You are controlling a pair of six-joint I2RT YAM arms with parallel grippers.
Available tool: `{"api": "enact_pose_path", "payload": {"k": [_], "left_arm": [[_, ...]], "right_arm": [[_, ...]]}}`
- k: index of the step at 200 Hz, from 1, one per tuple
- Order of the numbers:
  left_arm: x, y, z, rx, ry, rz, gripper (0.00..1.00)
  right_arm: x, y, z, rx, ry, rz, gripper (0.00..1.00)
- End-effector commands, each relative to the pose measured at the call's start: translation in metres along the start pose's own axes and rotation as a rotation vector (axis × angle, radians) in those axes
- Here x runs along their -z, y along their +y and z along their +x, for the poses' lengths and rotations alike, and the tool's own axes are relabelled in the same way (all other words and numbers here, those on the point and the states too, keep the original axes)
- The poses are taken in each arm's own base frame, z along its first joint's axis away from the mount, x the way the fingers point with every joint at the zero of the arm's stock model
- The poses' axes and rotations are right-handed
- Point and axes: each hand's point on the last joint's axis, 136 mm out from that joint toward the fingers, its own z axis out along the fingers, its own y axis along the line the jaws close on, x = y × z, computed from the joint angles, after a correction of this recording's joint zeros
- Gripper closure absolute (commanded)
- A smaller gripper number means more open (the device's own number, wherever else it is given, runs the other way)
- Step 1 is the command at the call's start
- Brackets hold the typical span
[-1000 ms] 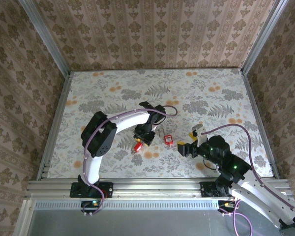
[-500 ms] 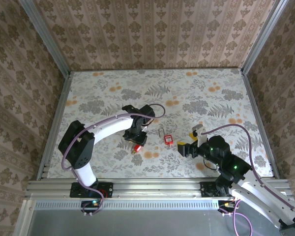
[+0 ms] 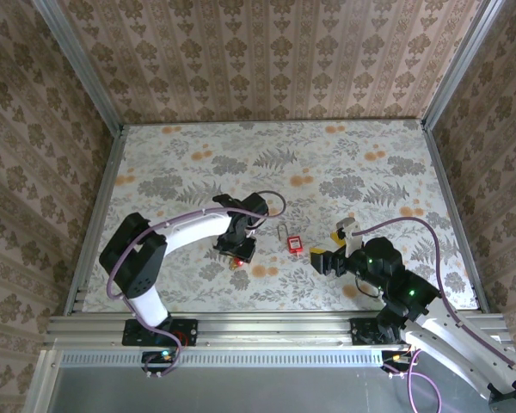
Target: Unlock with the key
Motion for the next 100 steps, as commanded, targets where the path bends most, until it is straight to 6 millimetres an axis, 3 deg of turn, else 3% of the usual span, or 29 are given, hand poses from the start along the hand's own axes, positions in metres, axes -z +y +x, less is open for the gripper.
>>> {"api": "enact_pose_path", "payload": {"k": [1, 100], "left_arm": [[0.0016, -0.0007, 0.0015, 0.009, -0.022, -0.023, 0.63], [0.0078, -0.0076, 0.0033, -0.034, -0.054, -0.167, 0.74]], "right_arm": [[0.0023, -0.0003, -0.0052, -0.021, -0.018, 0.005, 0.17], [0.0008, -0.0013, -0.0047, -0.027, -0.023, 0.007, 0.16]]}}
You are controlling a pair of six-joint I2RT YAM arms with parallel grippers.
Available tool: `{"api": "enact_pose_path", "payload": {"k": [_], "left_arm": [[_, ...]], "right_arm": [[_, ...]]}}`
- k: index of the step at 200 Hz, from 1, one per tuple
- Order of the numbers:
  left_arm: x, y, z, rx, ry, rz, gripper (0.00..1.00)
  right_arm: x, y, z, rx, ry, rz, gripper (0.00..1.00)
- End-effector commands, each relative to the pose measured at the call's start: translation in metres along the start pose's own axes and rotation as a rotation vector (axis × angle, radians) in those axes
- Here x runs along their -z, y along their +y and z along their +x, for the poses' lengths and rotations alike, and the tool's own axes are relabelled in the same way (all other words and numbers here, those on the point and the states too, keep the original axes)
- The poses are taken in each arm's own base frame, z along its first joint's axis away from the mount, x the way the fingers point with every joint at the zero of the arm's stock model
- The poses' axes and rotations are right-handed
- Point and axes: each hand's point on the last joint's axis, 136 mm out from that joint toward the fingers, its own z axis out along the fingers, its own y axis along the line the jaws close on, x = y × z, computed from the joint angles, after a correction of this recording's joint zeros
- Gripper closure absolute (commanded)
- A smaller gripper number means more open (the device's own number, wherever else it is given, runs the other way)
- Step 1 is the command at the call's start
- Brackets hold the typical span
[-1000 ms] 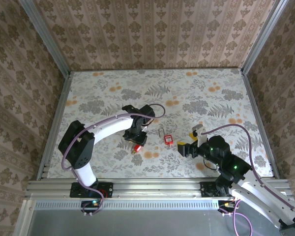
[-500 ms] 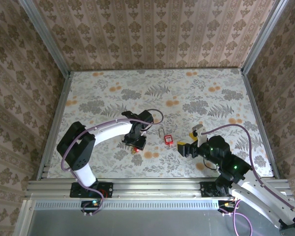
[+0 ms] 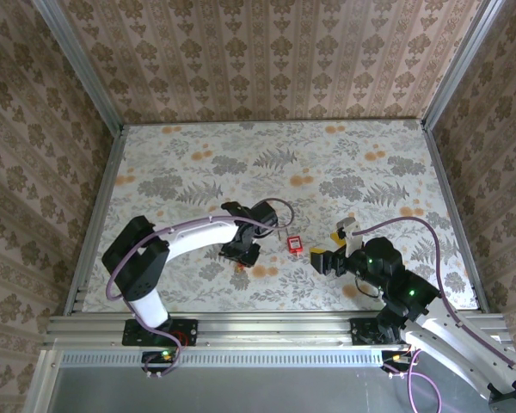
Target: Unlock with the key
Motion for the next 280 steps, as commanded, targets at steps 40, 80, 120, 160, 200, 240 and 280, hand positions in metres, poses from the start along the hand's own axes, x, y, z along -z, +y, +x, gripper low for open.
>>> {"api": "enact_pose_path", "payload": {"k": [40, 80, 120, 160, 200, 240, 280], "left_arm": [[0.006, -0.001, 0.001, -0.029, 0.012, -0.185, 0.77], [0.003, -0.008, 0.003, -0.068, 0.024, -0.282, 0.79], [-0.001, -0.021, 0.003, -0.098, 0.022, -0.321, 0.78], [-0.005, -0.040, 0.001, -0.130, 0.019, -0.315, 0.72], [-0.003, -0.049, 0.000, -0.124, -0.012, -0.284, 0.65], [0.004, -0.053, -0.003, -0.091, -0.056, -0.220, 0.57], [0.016, -0.059, -0.009, -0.025, -0.125, -0.076, 0.50]], "right_arm": [[0.000, -0.001, -0.004, -0.016, -0.026, 0.003, 0.16], [0.001, 0.001, -0.004, -0.013, -0.021, -0.005, 0.16], [0.004, 0.002, -0.007, -0.021, -0.029, -0.010, 0.16], [0.008, 0.001, -0.007, -0.032, -0.040, -0.006, 0.16], [0.011, 0.001, -0.008, -0.042, -0.037, -0.002, 0.16], [0.015, 0.002, -0.013, -0.045, -0.047, -0.001, 0.16], [0.023, 0.002, -0.019, -0.036, -0.047, 0.009, 0.15]]}}
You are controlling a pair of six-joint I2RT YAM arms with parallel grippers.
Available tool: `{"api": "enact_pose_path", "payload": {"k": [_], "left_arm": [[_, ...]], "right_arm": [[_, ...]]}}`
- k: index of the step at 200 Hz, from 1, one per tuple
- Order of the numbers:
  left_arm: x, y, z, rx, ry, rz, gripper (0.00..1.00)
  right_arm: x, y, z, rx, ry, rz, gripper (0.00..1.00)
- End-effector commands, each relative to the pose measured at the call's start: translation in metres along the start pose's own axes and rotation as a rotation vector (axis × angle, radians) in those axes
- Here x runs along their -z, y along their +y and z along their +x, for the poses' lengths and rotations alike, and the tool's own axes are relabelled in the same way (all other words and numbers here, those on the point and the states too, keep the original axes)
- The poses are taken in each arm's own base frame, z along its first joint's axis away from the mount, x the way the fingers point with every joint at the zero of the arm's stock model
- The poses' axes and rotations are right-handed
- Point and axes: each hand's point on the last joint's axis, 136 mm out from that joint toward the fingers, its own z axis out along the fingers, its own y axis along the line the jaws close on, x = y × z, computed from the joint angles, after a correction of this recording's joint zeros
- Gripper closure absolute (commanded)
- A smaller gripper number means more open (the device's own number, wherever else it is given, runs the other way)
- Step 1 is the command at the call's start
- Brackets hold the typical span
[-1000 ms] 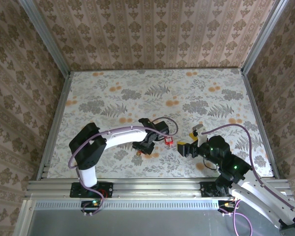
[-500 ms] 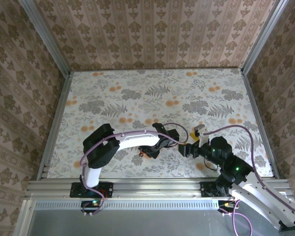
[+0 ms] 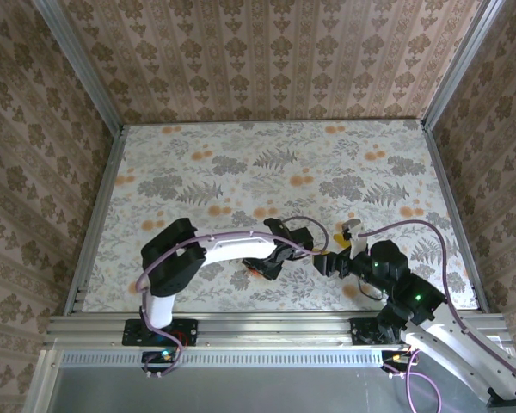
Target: Unlock with the key
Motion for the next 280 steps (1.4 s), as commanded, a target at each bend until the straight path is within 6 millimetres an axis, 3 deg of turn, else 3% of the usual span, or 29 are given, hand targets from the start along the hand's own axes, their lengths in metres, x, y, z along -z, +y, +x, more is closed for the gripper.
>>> {"api": "enact_pose_path", "payload": {"k": [1, 44, 68, 87, 156, 232, 280], "left_arm": [[0.021, -0.005, -0.008, 0.073, -0.072, 0.122, 0.50], [0.050, 0.019, -0.019, 0.199, -0.193, 0.308, 0.43], [0.055, 0.035, -0.015, 0.203, -0.187, 0.357, 0.38], [0.049, 0.044, -0.009, 0.188, -0.165, 0.375, 0.37], [0.016, 0.029, 0.007, 0.126, -0.046, 0.410, 0.38], [-0.010, 0.016, 0.002, -0.006, 0.052, 0.349, 0.39], [-0.020, 0.017, -0.002, 0.026, 0.076, 0.316, 0.42]], "right_arm": [[0.010, 0.001, -0.014, -0.007, -0.022, 0.017, 0.15], [0.020, 0.002, -0.020, -0.097, 0.002, 0.031, 0.14], [0.024, 0.003, -0.022, -0.129, 0.026, 0.036, 0.13], [0.025, 0.004, -0.023, -0.140, 0.046, 0.041, 0.13], [0.023, 0.007, -0.022, -0.157, 0.067, 0.029, 0.11], [0.022, 0.007, -0.024, -0.151, 0.061, 0.027, 0.10], [0.022, 0.008, -0.026, -0.149, 0.052, 0.023, 0.10]]}}
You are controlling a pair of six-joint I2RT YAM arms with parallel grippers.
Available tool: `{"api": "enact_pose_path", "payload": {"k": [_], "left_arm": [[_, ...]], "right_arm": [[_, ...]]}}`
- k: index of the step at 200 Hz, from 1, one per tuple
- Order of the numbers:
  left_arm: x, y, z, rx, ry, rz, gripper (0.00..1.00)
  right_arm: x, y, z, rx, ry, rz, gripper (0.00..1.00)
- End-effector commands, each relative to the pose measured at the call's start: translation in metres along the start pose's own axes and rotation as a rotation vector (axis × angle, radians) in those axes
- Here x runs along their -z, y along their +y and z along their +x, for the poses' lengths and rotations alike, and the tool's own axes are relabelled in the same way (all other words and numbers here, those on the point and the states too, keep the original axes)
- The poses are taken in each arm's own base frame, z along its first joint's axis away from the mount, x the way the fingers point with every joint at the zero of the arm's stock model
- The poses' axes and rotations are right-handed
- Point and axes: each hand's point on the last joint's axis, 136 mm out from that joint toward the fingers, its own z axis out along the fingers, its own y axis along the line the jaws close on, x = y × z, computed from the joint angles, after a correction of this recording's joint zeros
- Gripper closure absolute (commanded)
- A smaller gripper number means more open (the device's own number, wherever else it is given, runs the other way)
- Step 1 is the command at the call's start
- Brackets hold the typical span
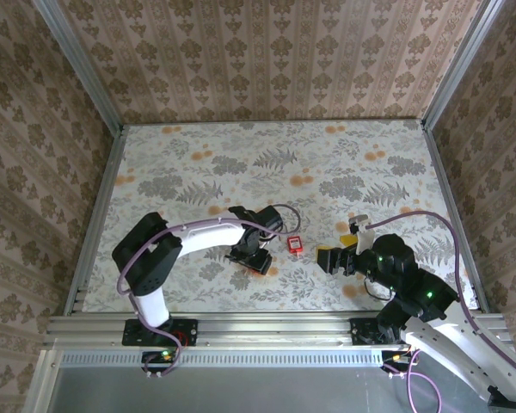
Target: Unlock with the key
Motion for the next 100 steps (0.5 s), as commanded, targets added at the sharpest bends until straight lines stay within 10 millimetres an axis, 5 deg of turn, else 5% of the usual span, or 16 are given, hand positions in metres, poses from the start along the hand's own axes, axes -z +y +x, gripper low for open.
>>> {"api": "enact_pose_path", "payload": {"k": [1, 100], "left_arm": [[0.003, 0.001, -0.003, -0.002, 0.003, -0.019, 0.42], [-0.009, -0.007, -0.029, 0.208, -0.100, 0.106, 0.60]], "right_arm": [[0.006, 0.006, -0.012, -0.011, -0.031, -0.018, 0.10], [0.006, 0.008, -0.014, 0.008, -0.051, -0.028, 0.10]]}}
